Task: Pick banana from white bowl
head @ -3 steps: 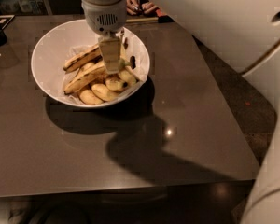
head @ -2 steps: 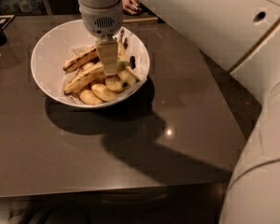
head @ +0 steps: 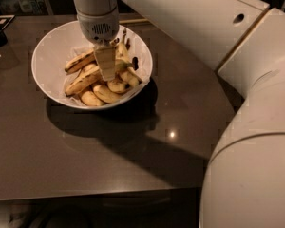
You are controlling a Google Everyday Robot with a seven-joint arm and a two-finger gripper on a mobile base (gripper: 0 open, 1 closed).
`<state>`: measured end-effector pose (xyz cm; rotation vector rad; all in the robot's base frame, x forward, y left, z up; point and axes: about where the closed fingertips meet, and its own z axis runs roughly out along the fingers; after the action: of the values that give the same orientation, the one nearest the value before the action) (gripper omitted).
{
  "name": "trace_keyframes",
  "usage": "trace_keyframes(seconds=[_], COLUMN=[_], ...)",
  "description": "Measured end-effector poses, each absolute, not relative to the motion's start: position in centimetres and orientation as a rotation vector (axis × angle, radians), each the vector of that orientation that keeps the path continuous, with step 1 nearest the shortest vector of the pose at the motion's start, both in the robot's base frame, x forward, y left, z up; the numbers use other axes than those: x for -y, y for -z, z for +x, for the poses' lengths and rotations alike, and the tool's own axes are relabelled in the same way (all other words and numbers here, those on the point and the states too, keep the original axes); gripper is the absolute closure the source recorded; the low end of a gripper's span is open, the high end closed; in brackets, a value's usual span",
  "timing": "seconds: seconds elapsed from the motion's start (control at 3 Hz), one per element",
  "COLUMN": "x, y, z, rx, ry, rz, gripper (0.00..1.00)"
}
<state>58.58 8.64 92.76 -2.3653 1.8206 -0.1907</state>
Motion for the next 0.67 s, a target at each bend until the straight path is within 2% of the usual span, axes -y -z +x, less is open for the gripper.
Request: trace_keyframes(seconds=[0.67], x=[-9.51], y=[-90.71], z=[58.68], rx=[-1.804], ry=[0.145], rz=[-2.418], gripper=[0.37])
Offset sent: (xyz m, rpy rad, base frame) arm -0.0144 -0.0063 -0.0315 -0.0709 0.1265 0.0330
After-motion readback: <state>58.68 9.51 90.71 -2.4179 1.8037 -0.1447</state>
